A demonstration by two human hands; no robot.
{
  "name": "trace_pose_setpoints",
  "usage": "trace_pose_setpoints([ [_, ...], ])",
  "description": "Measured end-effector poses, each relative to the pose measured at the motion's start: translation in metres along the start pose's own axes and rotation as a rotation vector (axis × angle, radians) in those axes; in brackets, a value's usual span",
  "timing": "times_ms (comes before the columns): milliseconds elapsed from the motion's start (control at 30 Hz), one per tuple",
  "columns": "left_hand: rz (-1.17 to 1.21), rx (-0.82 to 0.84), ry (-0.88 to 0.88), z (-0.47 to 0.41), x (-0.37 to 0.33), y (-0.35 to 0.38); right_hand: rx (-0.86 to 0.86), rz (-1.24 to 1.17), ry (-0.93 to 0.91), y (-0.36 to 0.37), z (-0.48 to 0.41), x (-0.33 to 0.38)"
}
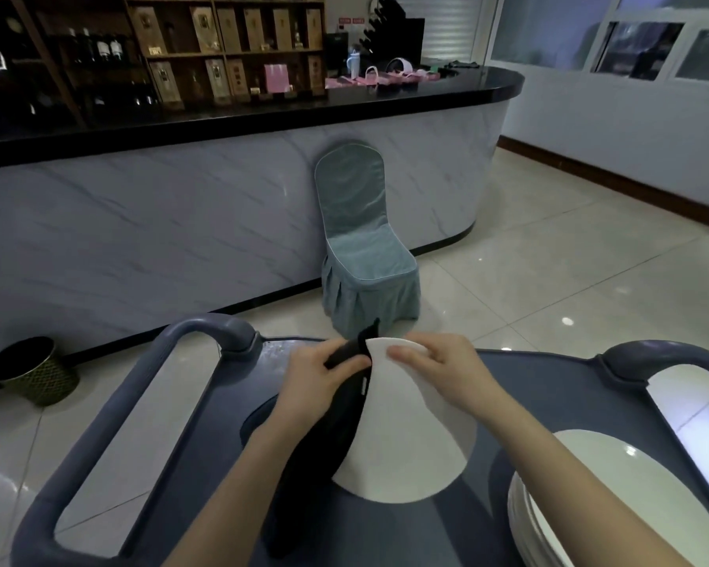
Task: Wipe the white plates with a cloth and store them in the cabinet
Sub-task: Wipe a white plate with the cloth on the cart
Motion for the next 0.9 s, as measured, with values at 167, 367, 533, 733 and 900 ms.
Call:
trace_pose_setpoints([
  [167,0.287,-0.21,-0.335,0.02,0.02,0.009,-0.398,-0.344,0.193,0.003,0.021,-0.012],
  [367,0.09,-0.054,-0.17,0.009,0.013,-0.004,-0.242,-0.194,0.169,0.005,0.022,-0.011],
  [533,-0.003,0.133,0.007,0.004,0.002,-0.002,-0.038,-0.058,0.043,0.007,0.012,0.002],
  [733,0.361,-0.194,-0.454,0.028,0.03,0.014,-0.537,-0.39,0.239,0.011,0.026,-0.018],
  [900,0.178,-0.116,-0.339,0.022,0.033,0.006,-0.383,-0.261,0.173,0.006,0.025,-0.02],
])
Point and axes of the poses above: each hand's wrist, its own z-axis away from the middle knuckle, its own y-axis out of the palm, x = y × z, the point moved 1 cm from there along -z, towards the middle knuckle, and after that the axes turned 11 degrees about -z, right-handed, at the moved point
